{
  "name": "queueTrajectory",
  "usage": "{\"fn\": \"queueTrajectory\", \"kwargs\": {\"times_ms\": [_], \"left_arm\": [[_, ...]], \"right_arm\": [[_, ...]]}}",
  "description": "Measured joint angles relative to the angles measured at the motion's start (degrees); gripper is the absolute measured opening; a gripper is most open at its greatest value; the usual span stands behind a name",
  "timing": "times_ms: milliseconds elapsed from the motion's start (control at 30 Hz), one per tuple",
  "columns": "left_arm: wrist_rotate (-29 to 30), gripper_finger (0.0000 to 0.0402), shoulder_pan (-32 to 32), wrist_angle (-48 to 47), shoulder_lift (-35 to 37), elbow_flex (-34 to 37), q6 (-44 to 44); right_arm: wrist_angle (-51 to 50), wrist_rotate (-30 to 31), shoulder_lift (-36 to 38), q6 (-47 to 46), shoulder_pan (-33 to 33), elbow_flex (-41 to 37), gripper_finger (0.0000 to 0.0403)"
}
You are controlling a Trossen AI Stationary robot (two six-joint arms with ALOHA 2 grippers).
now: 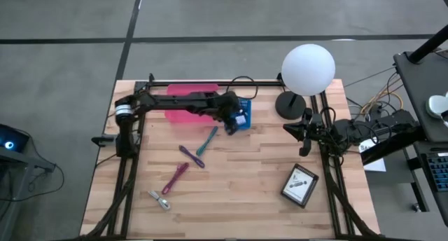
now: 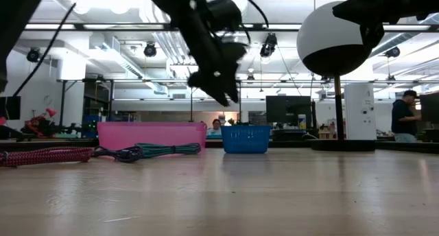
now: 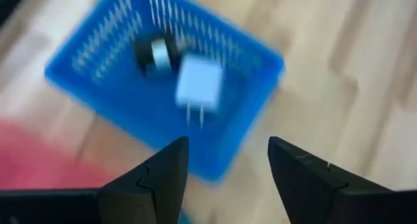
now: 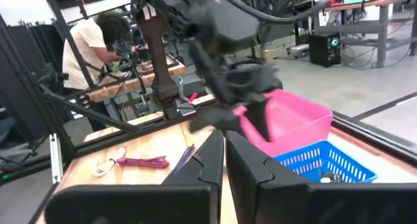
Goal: Pick and place items into bin
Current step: Put the pink charger cable into the pink bin
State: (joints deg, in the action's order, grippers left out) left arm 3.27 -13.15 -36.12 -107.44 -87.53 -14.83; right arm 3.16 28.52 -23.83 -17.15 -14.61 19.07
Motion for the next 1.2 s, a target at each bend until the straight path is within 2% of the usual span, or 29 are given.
{"fn": "queueTrajectory", "kwargs": {"times_ms": [100, 300, 467, 567, 733, 867, 1033, 1200], "left_arm": [[0.0, 0.0195, 2.5, -7.8, 2.1, 0.0, -1.1], [0.0, 0.0195, 8.1, -23.3, 4.3, 0.2, -11.7], [-0.1, 0.0195, 14.0, -31.7, 4.5, 1.7, -22.6], [-0.3, 0.0195, 18.2, -35.4, 4.5, 2.9, -25.3], [-2.2, 0.0195, 25.4, -38.1, 4.5, 4.6, -28.6], [-3.4, 0.0195, 29.4, -38.7, 4.6, 6.1, -39.0], [-15.1, 0.0195, 31.0, -37.8, 4.6, 10.1, -53.0], [-16.8, 0.0195, 32.1, -37.2, 4.5, 13.8, -59.0]], "right_arm": [[0.0, 0.0, 0.0, 1.2, 0.0, 0.0, 0.0009], [-1.4, 0.0, 0.0, 1.2, 0.0, 0.0, 0.0009], [-2.5, 0.0, 0.0, 1.3, 0.0, 0.0, 0.0009], [-3.2, 0.0, 0.0, 1.3, 0.0, 0.0, 0.0009], [-3.5, 0.0, 0.0, 1.3, 0.0, 0.0, 0.0009], [-3.9, 0.0, 0.0, 1.3, 0.0, 0.0, 0.0009], [-4.0, 0.0, 0.0, 1.5, 0.0, 0.0, 0.0009], [-4.4, 0.0, 0.0, 5.2, 0.0, 0.0, 0.0009]]}}
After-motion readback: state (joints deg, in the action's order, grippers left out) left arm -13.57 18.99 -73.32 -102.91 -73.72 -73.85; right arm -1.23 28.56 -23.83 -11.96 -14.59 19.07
